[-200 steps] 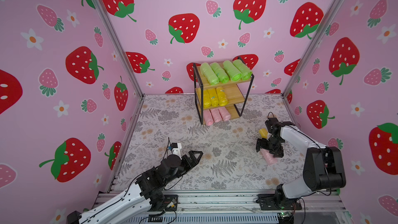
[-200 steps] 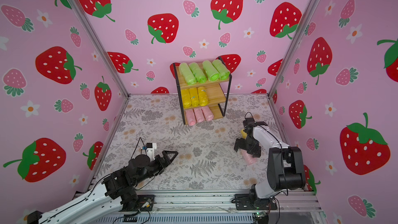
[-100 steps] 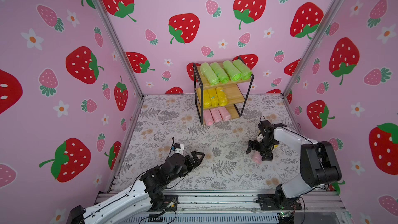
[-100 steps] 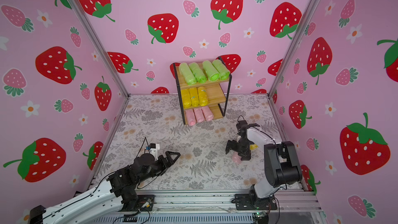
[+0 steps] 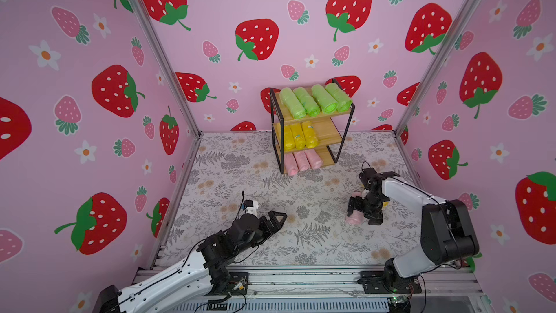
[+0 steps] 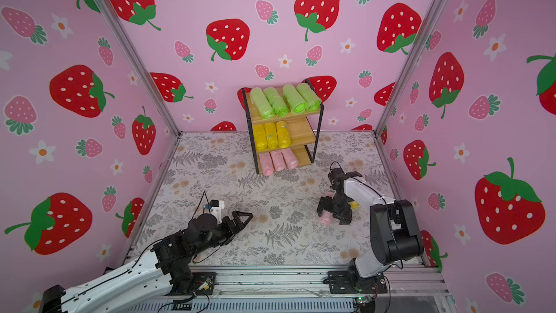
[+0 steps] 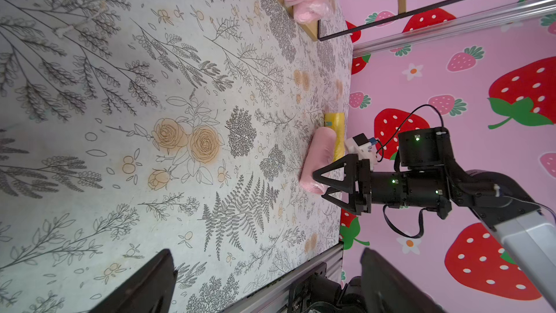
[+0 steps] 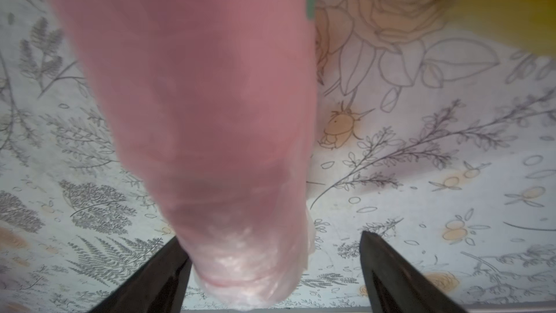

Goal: Sort the rolls of trash bags by color and place them on the shelf
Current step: Pick up the roll of trash bags from the center of the board.

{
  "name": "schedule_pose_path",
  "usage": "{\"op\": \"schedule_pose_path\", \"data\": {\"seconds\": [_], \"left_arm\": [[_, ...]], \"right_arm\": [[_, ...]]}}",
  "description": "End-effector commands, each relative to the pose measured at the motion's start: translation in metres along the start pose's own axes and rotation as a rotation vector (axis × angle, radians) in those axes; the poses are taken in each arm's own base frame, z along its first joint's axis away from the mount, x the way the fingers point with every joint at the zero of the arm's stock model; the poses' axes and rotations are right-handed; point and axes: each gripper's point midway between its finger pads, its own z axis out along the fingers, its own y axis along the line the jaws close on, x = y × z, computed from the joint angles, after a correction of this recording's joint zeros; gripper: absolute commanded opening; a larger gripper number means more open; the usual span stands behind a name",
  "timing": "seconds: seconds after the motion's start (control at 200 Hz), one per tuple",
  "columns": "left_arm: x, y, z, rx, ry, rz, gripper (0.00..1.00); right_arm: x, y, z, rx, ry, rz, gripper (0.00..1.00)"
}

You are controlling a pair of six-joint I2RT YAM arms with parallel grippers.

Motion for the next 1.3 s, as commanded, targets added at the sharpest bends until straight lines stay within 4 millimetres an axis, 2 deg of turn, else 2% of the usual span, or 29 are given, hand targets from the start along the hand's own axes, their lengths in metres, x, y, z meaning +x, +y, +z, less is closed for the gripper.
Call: {"op": "schedule_pose_path", "data": {"seconds": [0.0, 0.265, 0.365, 0.515, 0.575, 0.705, 0.79, 0.9, 0.991, 1.101, 1.296], "left_arm": [[0.000, -0.008, -0.001, 0.023, 0.004, 0.005, 1.00], [0.000, -0.004, -0.003, 0.013, 0.004, 0.001, 1.00], [0.000, -0.002, -0.003, 0.015, 0.001, -0.007, 1.00], [0.001, -0.002, -0.001, 0.011, 0.007, -0.005, 1.00], [0.001, -0.004, -0.001, 0.011, 0.010, -0.004, 1.00], [0.002, -0.005, -0.001, 0.009, 0.016, 0.001, 0.99], [0.002, -0.007, -0.002, 0.012, 0.020, 0.006, 1.00], [0.003, -0.015, -0.002, 0.023, 0.036, 0.029, 0.99], [0.003, -0.026, -0.002, 0.043, 0.044, 0.066, 1.00], [0.000, -0.056, -0.003, 0.121, 0.046, 0.136, 1.00], [-0.003, -0.117, -0.004, 0.310, 0.056, 0.213, 1.00]], "right_arm": [[-0.005, 0.002, 0.007, 0.003, -0.018, 0.008, 0.87], [-0.018, 0.009, 0.008, 0.013, -0.082, -0.062, 0.62], [-0.019, 0.011, 0.008, 0.010, -0.094, -0.083, 0.59], [-0.017, 0.015, 0.018, 0.004, -0.071, -0.097, 0.58], [-0.016, 0.016, 0.022, 0.011, -0.062, -0.105, 0.53], [-0.011, 0.016, 0.024, 0.029, -0.054, -0.110, 0.19], [-0.007, 0.016, 0.019, 0.030, -0.052, -0.107, 0.00], [0.001, 0.018, 0.003, 0.006, -0.064, -0.115, 0.00], [0.009, 0.027, -0.017, -0.075, -0.084, -0.132, 0.00], [0.025, 0.047, -0.049, -0.246, -0.116, -0.185, 0.00], [0.072, 0.093, -0.108, -0.607, -0.121, -0.351, 0.00]]}}
